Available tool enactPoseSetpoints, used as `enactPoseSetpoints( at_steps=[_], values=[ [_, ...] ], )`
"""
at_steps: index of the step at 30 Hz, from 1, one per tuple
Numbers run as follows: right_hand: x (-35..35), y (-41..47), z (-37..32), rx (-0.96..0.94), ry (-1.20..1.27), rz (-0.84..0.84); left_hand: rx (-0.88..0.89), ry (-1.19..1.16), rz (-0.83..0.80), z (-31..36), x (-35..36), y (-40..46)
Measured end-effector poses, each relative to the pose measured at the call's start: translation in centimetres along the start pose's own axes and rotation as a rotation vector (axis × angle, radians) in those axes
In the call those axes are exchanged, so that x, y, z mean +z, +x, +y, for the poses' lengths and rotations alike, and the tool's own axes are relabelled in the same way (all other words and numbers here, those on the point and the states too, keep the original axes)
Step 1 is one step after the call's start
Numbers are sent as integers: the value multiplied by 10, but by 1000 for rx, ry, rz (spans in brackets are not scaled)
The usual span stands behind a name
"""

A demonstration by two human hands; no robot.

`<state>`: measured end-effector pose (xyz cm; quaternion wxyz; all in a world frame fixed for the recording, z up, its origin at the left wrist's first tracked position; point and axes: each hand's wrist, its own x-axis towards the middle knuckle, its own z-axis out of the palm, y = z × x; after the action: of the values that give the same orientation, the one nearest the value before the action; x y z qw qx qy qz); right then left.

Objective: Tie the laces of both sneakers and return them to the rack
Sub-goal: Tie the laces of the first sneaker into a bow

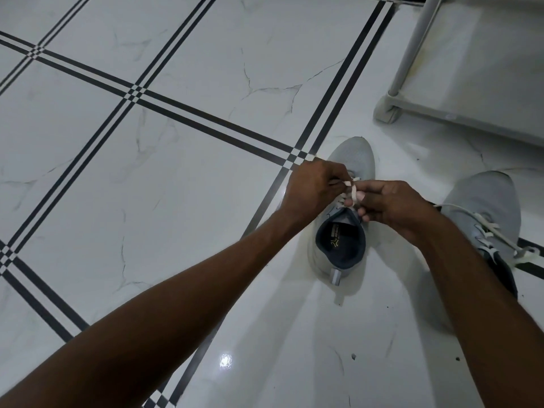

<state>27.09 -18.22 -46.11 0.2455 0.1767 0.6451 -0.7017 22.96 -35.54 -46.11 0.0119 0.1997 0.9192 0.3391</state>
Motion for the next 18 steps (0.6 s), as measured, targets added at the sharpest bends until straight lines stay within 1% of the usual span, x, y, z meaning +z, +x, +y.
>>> enactPoseSetpoints(
  at_steps=[2, 4, 7, 8, 10, 12, 14, 18],
  values=[
    [1, 1, 0, -7, -3, 49, -84, -120, 13, 2, 1, -1],
    [4, 3, 2, -16, -32, 130, -146, -230, -38, 6, 0, -3],
    [3, 6, 8, -43, -152, 284, -207, -370, -191, -1, -7, -9],
    [-2, 7, 11, -72, -227, 352, -260, -452, -256, -10, -12, -11],
    [-16, 10, 22, -139, -470, 514, -385, -573, -401, -32, -23, -19],
    [-24, 11, 33, -163, -708, 598, -458, -615, -518, -49, -30, -31],
    [-21, 12, 43, -181, -837, 655, -488, -608, -570, -54, -27, -40],
    [-14, 14, 51, -192, -856, 688, -546, -591, -569, -57, -24, -46]
  ],
)
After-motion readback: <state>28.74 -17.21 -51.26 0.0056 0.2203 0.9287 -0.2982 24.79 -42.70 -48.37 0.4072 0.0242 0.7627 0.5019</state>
